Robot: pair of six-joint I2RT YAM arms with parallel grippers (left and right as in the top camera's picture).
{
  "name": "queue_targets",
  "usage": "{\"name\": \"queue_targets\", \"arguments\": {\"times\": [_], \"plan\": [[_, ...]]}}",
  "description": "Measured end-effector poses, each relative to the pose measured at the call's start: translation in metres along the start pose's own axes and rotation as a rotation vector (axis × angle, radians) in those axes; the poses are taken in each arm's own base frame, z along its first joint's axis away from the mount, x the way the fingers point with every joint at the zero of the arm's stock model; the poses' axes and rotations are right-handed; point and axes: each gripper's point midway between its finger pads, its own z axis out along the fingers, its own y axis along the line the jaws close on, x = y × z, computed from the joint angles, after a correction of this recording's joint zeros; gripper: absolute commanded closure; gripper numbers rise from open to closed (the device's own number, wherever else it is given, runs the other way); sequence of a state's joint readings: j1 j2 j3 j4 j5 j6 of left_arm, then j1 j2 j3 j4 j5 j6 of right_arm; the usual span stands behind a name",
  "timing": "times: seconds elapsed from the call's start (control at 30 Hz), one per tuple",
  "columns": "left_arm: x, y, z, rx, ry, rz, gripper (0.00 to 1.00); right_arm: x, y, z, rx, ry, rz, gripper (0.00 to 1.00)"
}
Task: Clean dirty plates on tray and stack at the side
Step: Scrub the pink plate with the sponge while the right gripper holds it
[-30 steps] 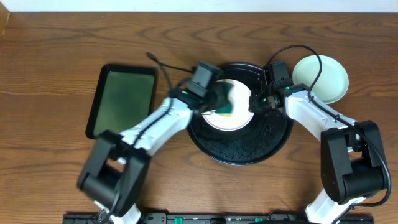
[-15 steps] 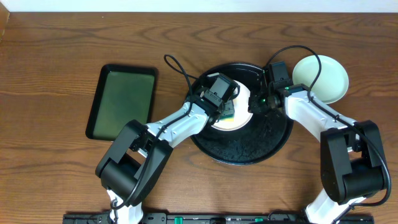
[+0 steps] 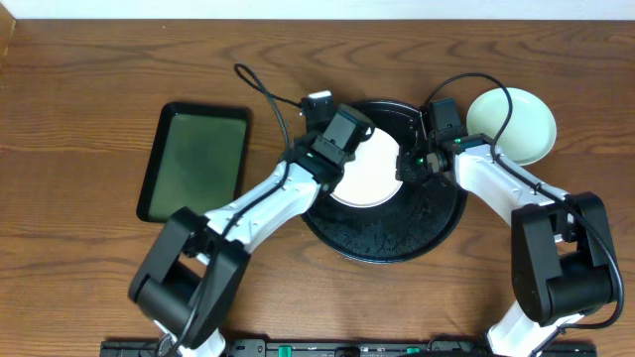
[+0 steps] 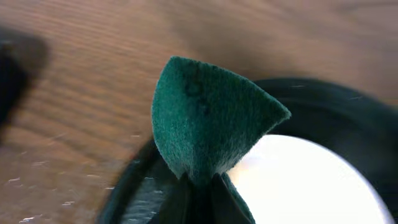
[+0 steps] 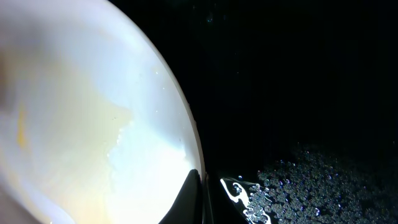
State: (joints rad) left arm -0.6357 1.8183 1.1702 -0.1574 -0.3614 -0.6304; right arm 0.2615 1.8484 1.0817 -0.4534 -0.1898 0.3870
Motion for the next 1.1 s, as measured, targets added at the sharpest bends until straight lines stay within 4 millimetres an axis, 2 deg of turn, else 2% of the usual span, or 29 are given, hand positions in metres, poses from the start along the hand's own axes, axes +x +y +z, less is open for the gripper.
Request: {"name": "queue_targets", "arguments": {"times": [0.1,0.23,0.33,0.47,0.63,0.8,0.93,1.1], "plan": [[0.007,-0.022,-0.003,0.118,0.059,-0.061,0.93,0.0,0.0,0.0,0.0,0.0,0.0,0.99],[0.028,-0.047,-0.001,0.222,0.155,-0.132,0.93,0.0,0.0,0.0,0.0,0.0,0.0,0.99],[0.05,-0.051,0.009,0.216,0.204,-0.14,0.93,0.0,0.0,0.0,0.0,0.0,0.0,0.99],[0.072,-0.042,0.029,0.137,0.207,-0.085,0.92,0.0,0.0,0.0,0.0,0.0,0.0,0.99],[0.069,-0.033,0.03,0.064,0.132,0.059,0.92,0.0,0.0,0.0,0.0,0.002,0.0,0.99],[0.054,-0.011,0.033,-0.059,0.044,0.153,0.92,0.001,0.0,0.0,0.002,0.005,0.001,0.99],[0.045,-0.001,0.034,-0.106,0.01,0.195,0.92,0.002,-0.001,0.0,0.003,0.01,0.002,0.99],[0.042,-0.003,0.034,-0.105,-0.006,0.205,0.93,0.002,-0.001,0.0,0.003,0.01,0.002,0.99]]}}
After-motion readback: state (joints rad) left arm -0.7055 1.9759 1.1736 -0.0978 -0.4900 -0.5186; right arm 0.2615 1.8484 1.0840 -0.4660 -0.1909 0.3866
